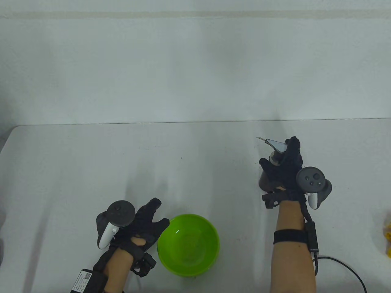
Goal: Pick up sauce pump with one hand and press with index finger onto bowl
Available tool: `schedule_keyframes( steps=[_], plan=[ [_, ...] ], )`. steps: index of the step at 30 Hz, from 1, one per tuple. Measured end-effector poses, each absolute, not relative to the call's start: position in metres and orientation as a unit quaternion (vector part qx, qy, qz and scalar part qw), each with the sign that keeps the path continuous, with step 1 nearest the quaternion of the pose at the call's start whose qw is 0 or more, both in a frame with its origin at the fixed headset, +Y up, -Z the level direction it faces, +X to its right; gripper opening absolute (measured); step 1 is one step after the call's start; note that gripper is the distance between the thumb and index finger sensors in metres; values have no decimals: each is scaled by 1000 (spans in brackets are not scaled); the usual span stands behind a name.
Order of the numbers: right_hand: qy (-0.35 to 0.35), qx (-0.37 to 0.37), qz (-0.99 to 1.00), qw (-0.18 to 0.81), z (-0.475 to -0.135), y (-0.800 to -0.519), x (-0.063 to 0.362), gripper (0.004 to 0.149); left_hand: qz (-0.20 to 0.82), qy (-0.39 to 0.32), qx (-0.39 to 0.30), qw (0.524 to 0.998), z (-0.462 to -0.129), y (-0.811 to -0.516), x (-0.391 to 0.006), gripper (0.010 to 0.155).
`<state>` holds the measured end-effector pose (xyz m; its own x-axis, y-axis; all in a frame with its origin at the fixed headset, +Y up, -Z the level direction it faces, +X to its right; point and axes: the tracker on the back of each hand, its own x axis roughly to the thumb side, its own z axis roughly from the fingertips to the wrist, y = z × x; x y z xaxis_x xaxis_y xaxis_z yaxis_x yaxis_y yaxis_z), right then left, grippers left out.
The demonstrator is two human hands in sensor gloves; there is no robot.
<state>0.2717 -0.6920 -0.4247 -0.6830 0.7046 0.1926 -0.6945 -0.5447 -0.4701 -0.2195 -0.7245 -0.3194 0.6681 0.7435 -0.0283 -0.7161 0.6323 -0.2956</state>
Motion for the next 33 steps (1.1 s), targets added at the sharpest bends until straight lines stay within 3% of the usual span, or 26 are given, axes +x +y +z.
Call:
schedule_keyframes(
  steps=[5,8,11,16,19,22,28,33],
  plan=[
    [-277,-32,859,430,-428,-709,276,112,399,-51,-147,904,-319,-726,-217,85],
    [-274,-27,893,356,-432,-709,273,120,397,-53,-150,904,-319,-727,-215,85],
    [-288,-44,887,359,-432,-716,270,124,394,-55,-152,905,-319,-728,-214,85],
    [-326,-38,889,321,-430,-712,264,126,399,-55,-148,903,-319,-727,-215,85],
    [-329,-33,876,351,-424,-704,273,126,401,-55,-145,903,-319,-727,-216,85],
    [-362,-12,847,390,-411,-684,280,125,402,-56,-146,902,-319,-727,-215,85],
    [-317,83,813,481,-381,-615,270,105,400,-58,-147,903,-319,-728,-212,84],
    [-227,199,863,405,-347,-575,223,108,398,-60,-148,903,-318,-728,-211,84]
  ],
)
